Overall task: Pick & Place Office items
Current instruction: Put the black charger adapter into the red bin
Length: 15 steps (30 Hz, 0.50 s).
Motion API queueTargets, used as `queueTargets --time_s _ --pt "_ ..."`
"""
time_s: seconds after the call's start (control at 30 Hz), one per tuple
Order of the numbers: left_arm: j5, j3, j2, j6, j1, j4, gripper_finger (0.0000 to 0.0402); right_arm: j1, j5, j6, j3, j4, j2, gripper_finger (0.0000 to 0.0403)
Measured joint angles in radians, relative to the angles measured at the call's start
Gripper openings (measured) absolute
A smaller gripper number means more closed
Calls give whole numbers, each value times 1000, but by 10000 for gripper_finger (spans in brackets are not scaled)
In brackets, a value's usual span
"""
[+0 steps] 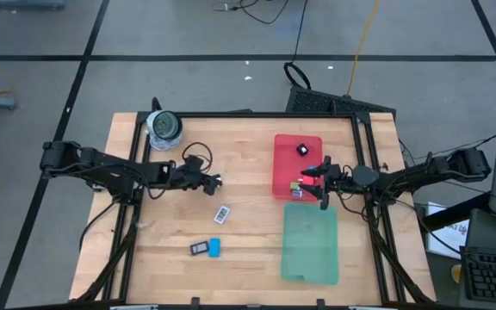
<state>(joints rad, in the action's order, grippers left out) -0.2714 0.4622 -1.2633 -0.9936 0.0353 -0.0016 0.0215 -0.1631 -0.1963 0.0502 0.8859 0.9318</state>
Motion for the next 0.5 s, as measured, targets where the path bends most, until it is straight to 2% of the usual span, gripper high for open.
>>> queueTargets --time_s 0.17,0.5 --pt "-1 1 -34 -23 -14 6 276 0 0 0 0 0 0 226" --pt "-19 60 -209 -33 -17 57 274 0 0 -1 0 6 0 226"
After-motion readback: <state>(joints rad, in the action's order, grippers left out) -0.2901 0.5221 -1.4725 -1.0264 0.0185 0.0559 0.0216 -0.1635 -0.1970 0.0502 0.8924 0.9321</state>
